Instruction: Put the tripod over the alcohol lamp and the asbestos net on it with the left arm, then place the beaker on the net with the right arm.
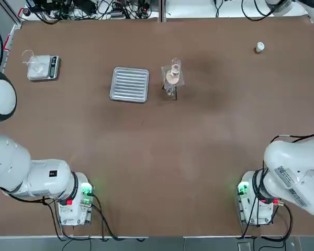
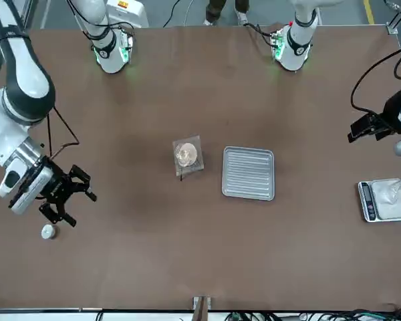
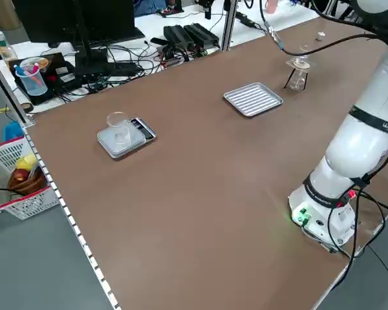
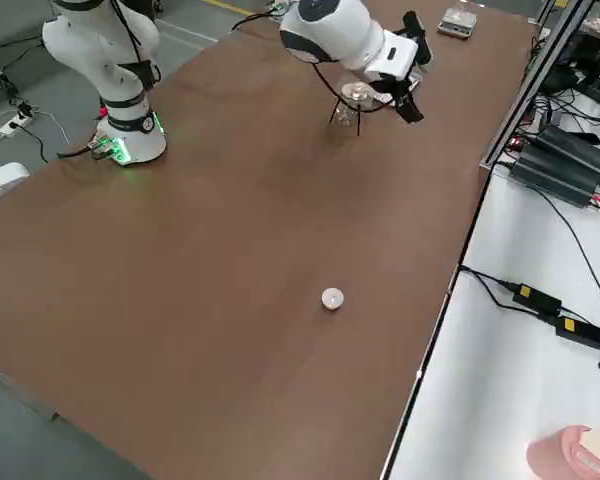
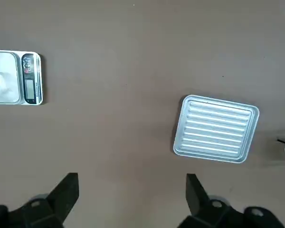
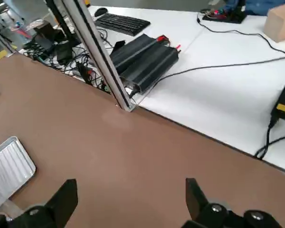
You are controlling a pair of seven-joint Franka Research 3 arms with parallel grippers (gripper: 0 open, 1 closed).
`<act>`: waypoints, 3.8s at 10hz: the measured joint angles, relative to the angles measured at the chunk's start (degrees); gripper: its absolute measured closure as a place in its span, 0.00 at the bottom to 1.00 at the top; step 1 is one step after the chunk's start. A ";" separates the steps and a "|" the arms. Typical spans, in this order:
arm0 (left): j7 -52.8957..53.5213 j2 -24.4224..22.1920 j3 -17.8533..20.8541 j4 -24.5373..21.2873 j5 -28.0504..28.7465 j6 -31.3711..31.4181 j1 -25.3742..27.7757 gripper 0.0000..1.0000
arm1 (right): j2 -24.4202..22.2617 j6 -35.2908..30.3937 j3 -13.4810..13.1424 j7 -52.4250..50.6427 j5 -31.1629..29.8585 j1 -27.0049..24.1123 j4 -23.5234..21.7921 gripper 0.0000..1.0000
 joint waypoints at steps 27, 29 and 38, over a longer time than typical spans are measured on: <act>0.14 0.03 0.28 0.12 0.00 0.00 0.41 0.00 | -7.55 -42.99 -13.01 36.41 -27.34 9.21 20.63 0.00; 0.14 0.03 0.29 0.16 0.00 0.00 0.41 0.00 | -8.91 -42.98 -23.05 35.84 -26.57 17.26 20.65 0.00; 0.14 0.03 0.00 0.40 0.00 0.00 -0.06 0.00 | -17.93 -53.47 -51.67 39.10 -18.55 41.10 19.69 0.00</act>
